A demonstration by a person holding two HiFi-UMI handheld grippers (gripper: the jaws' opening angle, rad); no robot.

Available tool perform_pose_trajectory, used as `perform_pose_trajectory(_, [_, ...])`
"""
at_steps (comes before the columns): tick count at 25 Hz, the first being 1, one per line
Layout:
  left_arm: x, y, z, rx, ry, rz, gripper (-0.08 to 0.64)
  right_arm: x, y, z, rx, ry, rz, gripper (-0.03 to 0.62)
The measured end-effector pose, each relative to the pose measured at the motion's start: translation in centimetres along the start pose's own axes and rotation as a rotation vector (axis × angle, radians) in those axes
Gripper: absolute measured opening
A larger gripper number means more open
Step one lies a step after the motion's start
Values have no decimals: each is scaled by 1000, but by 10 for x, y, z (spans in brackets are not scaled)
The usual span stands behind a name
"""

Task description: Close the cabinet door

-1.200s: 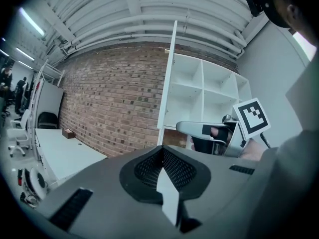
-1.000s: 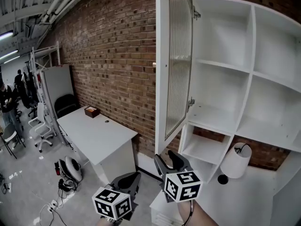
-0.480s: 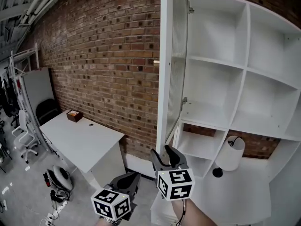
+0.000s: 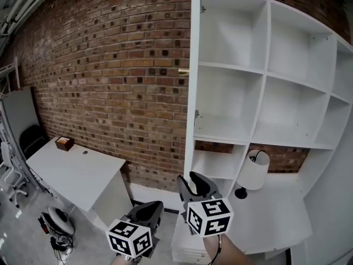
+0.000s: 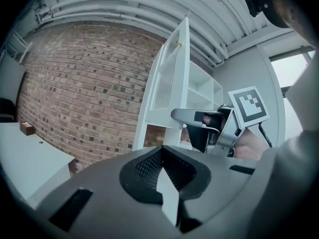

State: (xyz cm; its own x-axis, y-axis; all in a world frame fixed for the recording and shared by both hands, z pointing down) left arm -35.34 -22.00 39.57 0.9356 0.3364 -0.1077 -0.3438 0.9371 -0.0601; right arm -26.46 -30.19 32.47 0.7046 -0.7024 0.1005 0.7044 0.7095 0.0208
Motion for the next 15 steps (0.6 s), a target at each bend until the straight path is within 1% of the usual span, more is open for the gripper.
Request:
perform_pose_trajectory(4, [15,-5,0,-7,-4,63,8,12,13,-4,-3,-9,57,146])
perform_pose_trajectory(7, [25,-7,2,-14,-12,94,8,21,22,-5,-7,-19,87,140])
perform_pose_trajectory(11, [32,-5,0,-18,-24,113,9,27,27,-7,-11,-28,100,140])
perform_pose_trajectory(15, [32,2,-5,-7,-31,106,9,31,32,-7,-12,-34,111,140])
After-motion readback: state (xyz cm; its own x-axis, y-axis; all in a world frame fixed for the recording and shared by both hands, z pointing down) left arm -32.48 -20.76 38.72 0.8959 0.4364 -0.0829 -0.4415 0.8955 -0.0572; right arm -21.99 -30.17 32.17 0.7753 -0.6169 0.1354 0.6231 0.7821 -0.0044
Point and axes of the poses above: the fingertips, and each gripper's own axes: y backward along the fingers, x to its right, z out of its underside, the point moved 3 cm from there along y, backward along the fingers, and after that the axes turned 5 degrees about -y, right-handed, at the moved point
